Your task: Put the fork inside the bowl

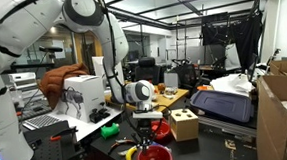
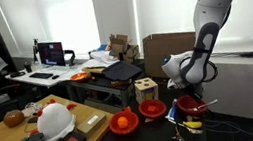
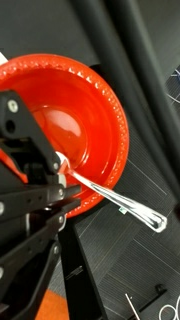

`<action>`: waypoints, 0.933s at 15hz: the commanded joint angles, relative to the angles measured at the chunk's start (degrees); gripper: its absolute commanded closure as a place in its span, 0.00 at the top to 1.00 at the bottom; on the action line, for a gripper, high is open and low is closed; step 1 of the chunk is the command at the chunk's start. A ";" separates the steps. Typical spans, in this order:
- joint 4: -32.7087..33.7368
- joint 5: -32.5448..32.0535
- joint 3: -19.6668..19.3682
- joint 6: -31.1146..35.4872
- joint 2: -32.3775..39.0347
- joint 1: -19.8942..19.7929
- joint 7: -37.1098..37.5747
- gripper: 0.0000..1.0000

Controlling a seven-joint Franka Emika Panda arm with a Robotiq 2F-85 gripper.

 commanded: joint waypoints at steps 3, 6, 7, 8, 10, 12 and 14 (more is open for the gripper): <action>-0.98 -3.60 0.05 0.32 -1.64 -0.11 5.62 0.29; -0.70 -1.13 3.62 3.76 -1.86 -3.56 2.78 0.49; -0.65 -0.42 4.79 5.10 -1.88 -4.28 1.74 0.58; -0.67 0.39 6.54 6.19 -2.07 -5.32 -0.24 0.65; -0.61 0.84 8.47 7.49 -2.67 -6.00 -2.96 0.80; -0.55 2.38 11.13 7.38 -3.96 -7.56 -8.44 0.95; -0.75 5.05 13.36 5.94 -6.11 -8.65 -14.96 1.00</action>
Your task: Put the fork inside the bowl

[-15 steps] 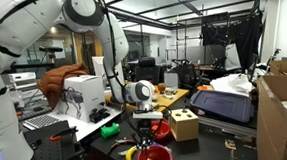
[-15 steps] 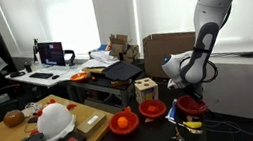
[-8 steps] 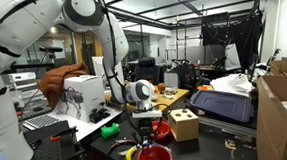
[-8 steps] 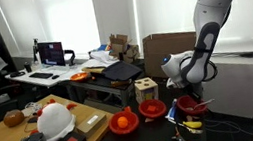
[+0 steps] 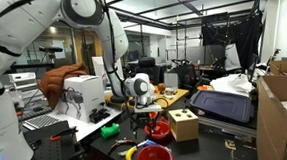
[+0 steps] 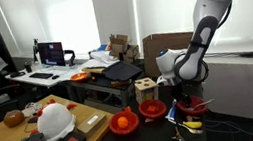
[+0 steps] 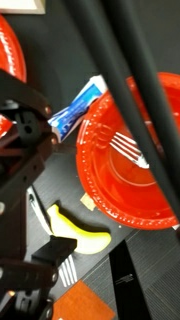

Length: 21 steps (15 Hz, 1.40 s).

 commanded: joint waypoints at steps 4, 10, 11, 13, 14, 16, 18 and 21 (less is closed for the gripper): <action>-1.80 9.53 5.74 -3.81 -8.33 -3.15 -19.33 1.00; -3.98 16.36 5.28 -4.37 -12.14 -2.02 -23.89 1.00; -4.77 17.05 5.23 -3.61 -12.46 -1.70 -23.16 1.00; -6.22 19.11 5.74 -2.66 -12.83 -1.43 -22.39 1.00; -7.02 20.30 6.09 -2.17 -13.04 -1.17 -21.97 1.00; -8.37 22.73 6.87 -1.32 -13.24 -0.44 -20.73 1.00; -9.82 24.93 7.66 -0.01 -13.50 0.27 -19.39 1.00; -13.04 27.59 8.22 3.94 -15.93 1.02 -15.65 1.00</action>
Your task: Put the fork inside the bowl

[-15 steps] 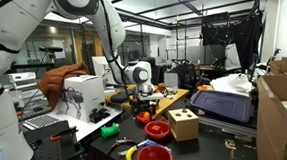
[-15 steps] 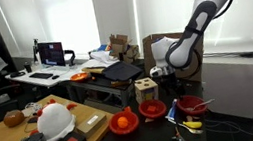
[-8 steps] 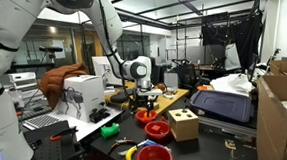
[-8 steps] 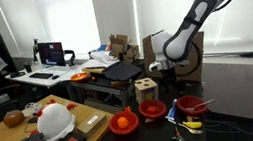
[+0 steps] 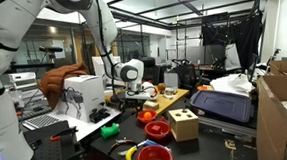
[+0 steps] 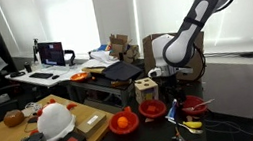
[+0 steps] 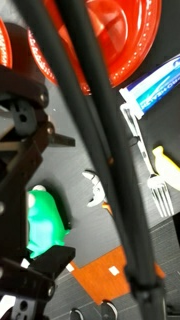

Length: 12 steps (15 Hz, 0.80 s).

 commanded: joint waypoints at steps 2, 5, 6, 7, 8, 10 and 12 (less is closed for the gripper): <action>-8.01 4.44 0.81 7.38 -8.09 0.06 6.27 1.00; -11.31 6.80 0.89 11.28 -13.06 -0.40 9.74 1.00; -12.44 8.11 1.28 12.31 -14.77 -0.81 10.51 1.00; -13.59 9.36 1.37 13.50 -16.40 -0.69 12.05 1.00; -14.93 10.60 1.34 14.34 -18.24 -0.12 14.17 1.00; -17.07 13.19 1.29 15.97 -21.02 0.43 18.13 1.00; -19.69 14.95 0.96 17.91 -24.05 1.34 23.10 1.00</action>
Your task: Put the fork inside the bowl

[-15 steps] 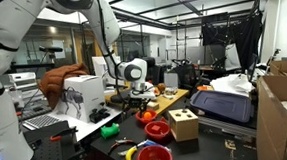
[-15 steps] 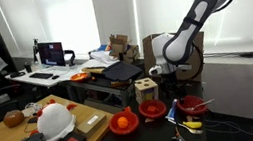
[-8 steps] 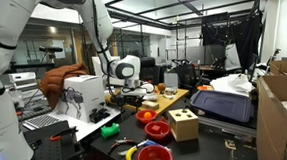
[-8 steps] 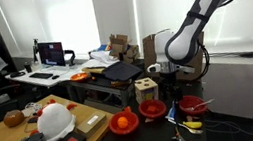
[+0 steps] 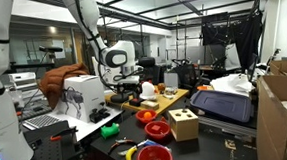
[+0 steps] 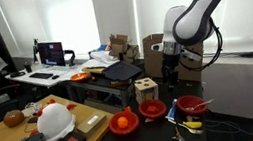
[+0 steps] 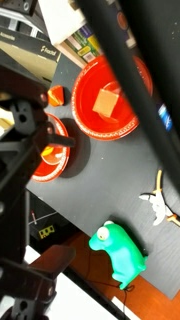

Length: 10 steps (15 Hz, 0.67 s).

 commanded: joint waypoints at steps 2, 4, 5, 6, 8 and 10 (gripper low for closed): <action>-8.90 3.96 -0.10 5.36 -9.37 1.74 11.32 1.00; -11.58 2.86 -0.92 5.96 -12.64 3.06 16.76 1.00; -12.16 2.05 -1.46 5.67 -13.49 3.36 18.90 1.00; -13.05 1.48 -1.92 5.30 -14.80 3.94 21.02 1.00; -14.57 0.76 -2.89 4.23 -17.60 5.10 24.50 1.00; -15.68 -0.54 -4.00 2.97 -20.35 6.18 28.87 1.00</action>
